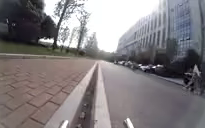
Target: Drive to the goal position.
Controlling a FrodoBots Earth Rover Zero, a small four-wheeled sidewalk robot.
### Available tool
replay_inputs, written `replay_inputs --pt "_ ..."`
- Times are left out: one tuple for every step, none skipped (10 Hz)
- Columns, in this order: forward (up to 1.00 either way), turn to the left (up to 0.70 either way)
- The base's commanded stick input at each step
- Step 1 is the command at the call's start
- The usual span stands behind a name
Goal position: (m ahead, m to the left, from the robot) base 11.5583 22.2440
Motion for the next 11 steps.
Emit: replay_inputs --pt "0.7 0.0" --pt "0.7 0.0" --pt "0.7 0.0" --pt "0.7 0.0" --pt "0.7 0.0" --pt "0.7 0.0" --pt "0.7 0.0" --pt "0.7 0.0" --pt "0.7 0.0" --pt "0.7 0.0" --pt "0.7 0.0"
